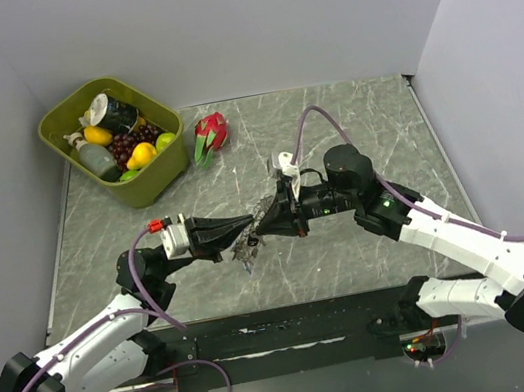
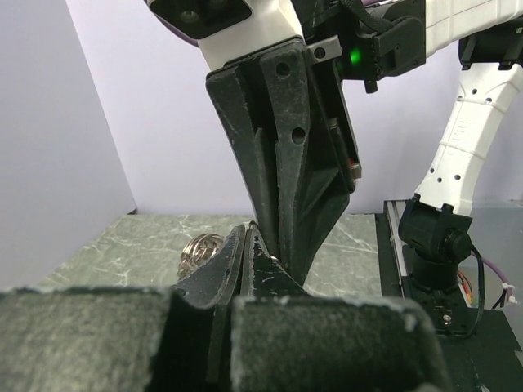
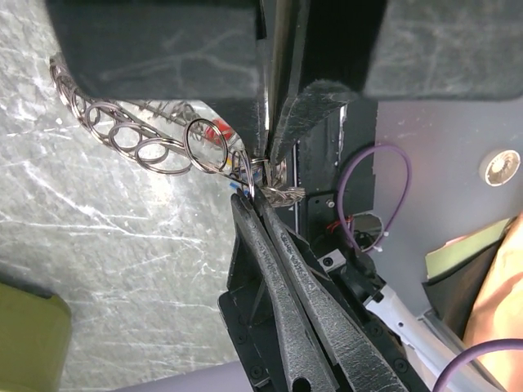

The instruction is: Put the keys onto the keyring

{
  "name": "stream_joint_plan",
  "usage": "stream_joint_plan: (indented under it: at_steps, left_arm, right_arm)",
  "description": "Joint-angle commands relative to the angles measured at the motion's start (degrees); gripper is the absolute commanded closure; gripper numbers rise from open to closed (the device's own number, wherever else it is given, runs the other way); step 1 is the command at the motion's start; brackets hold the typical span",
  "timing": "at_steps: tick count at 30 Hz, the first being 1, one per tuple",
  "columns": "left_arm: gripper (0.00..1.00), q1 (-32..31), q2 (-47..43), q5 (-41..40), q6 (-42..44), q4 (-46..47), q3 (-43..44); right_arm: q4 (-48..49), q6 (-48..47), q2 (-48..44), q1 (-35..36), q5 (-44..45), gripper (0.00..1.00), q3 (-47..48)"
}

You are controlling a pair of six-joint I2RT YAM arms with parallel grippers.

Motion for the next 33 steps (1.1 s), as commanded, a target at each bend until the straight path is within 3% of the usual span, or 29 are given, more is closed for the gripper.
stream_joint_plan:
  at_steps: [1,6,9,22,26,33]
  left_arm:
    - [0.99,-0.11,-1.4,0.62,0.52,3.59,1.46]
    - [0.99,-0.2,-2.72,0.27,2.01,0.69,1.37]
    - [0.99,-0.11,-3.33,0.27,2.54,-0.55,1.29]
    - [0.99,-0.11,-2.73,-1.04,4.21,-5.03,1.37]
    - [0.99,-0.11,1.3,-2.8,4.91,-6.35,2.78]
    - [0.99,-0.11,14.49,-2.37,4.57,-1.08,8.66]
  right_arm:
    - [0.5,-1.15,-1.26,0.49,2.64,0.77,0.9]
    - [0.86,-2.2,-5.66,0.4,5.8,0.5,-0.86]
    - [0.6,-2.73,-8.12,0.4,7.73,0.39,-1.65]
    - [1.3,-2.91,-11.11,0.31,10.55,0.18,-4.54]
    - [2.44,-2.91,-12.95,0.31,11.43,0.04,-6.75]
    - [0.25,-2.74,-15.41,0.22,13.18,0.0,-8.42]
